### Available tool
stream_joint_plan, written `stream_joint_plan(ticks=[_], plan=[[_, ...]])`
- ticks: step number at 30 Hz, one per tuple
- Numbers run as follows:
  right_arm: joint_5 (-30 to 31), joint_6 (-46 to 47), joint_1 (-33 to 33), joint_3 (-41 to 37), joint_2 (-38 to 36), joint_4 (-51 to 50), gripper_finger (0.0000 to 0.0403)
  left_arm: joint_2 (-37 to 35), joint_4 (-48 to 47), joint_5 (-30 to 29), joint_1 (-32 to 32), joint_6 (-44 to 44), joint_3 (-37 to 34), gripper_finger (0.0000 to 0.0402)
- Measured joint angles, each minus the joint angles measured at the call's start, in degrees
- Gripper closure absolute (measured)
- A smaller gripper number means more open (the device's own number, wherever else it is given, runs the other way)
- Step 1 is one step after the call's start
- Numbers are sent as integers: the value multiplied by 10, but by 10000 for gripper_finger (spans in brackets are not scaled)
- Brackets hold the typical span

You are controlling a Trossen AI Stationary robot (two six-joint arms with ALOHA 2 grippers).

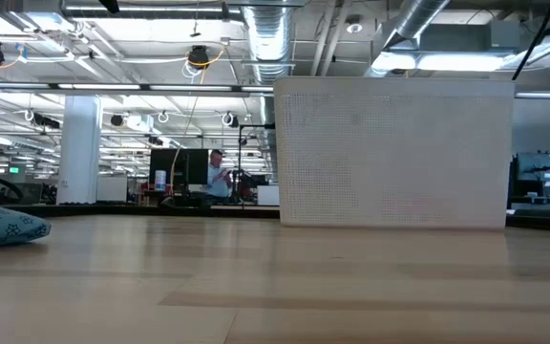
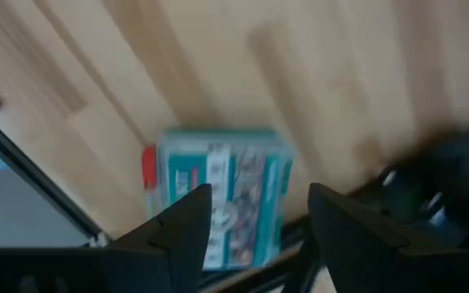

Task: Pick & place medical supplies in basket/bin
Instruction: Put the green first aid kit in the white bin

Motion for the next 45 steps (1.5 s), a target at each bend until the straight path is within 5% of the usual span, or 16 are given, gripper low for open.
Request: stream_joint_plan(ticks=[10,23,35,45], plan=[[2,236,133,-68,0,208,230,0,1,-9,0,-2,0,253],[44,504,179,-131,10,365,236,0,2,-43,0,41,0,253],[-2,468,175,-158,24,373,239,0,2,-87,0,82,0,253],[-89,308,176,-158,115,462,239,0,2,-89,0,83,0,253]])
